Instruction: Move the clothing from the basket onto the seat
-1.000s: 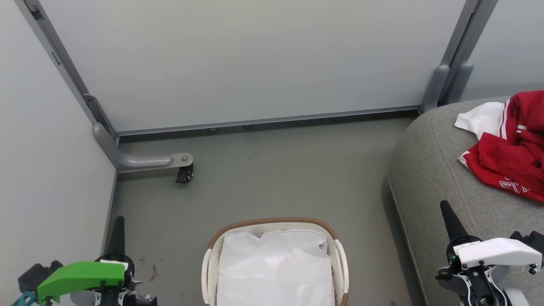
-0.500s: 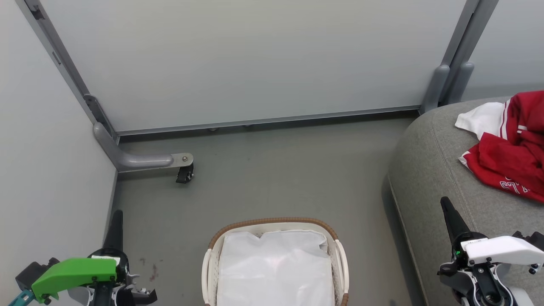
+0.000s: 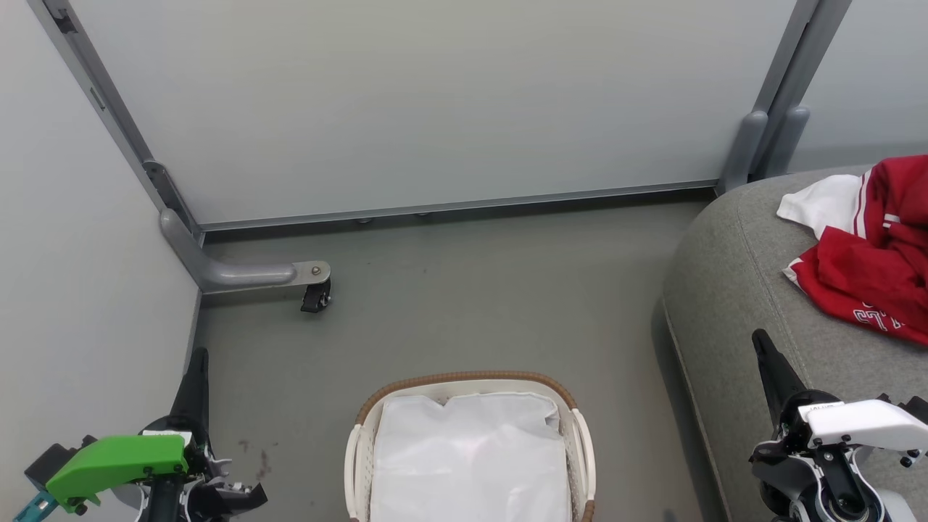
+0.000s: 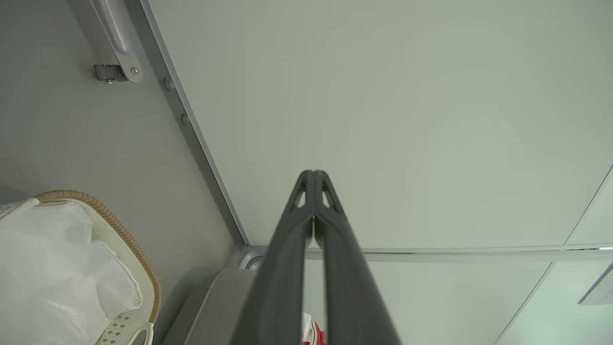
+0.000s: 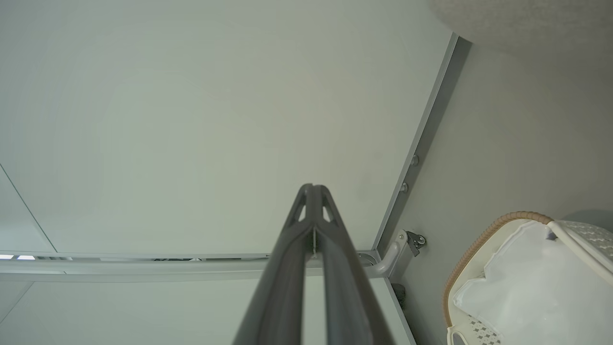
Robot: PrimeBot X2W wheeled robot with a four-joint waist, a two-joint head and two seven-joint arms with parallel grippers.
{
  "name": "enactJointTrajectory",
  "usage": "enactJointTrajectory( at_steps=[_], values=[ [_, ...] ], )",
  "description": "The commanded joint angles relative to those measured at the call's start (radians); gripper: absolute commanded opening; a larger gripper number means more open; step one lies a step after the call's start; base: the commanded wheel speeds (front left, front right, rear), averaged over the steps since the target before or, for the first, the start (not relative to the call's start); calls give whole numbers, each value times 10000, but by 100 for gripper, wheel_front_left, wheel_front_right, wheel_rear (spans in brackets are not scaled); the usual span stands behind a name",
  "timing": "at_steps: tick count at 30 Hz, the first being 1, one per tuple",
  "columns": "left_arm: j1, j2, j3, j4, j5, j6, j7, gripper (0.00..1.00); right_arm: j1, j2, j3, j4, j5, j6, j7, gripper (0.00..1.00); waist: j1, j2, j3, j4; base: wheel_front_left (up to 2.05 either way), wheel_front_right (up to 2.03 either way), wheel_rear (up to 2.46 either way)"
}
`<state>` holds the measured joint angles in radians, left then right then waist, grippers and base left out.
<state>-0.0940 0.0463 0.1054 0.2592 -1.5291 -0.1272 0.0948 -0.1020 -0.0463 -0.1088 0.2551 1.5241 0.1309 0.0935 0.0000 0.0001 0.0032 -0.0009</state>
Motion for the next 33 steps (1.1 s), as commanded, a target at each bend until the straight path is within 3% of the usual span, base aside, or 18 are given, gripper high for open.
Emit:
enactJointTrajectory(
  at_steps=[1, 11, 33],
  values=[
    [-189, 65, 64, -83, -229, -47, 51, 0, -103, -62, -35, -63, 228, -2, 56, 0, 0, -1, 0, 1, 0, 0, 0],
    [-222, 69, 113, -169, -870, -61, 222, 0, -105, -70, -71, -133, 908, -3, 250, 0, 0, -1, -1, 9, 0, 0, 0],
    [-193, 69, 107, -157, -852, -61, 234, 0, -101, -69, -69, -127, 904, -3, 234, 0, 0, -1, -1, 9, 0, 0, 0]
  ],
)
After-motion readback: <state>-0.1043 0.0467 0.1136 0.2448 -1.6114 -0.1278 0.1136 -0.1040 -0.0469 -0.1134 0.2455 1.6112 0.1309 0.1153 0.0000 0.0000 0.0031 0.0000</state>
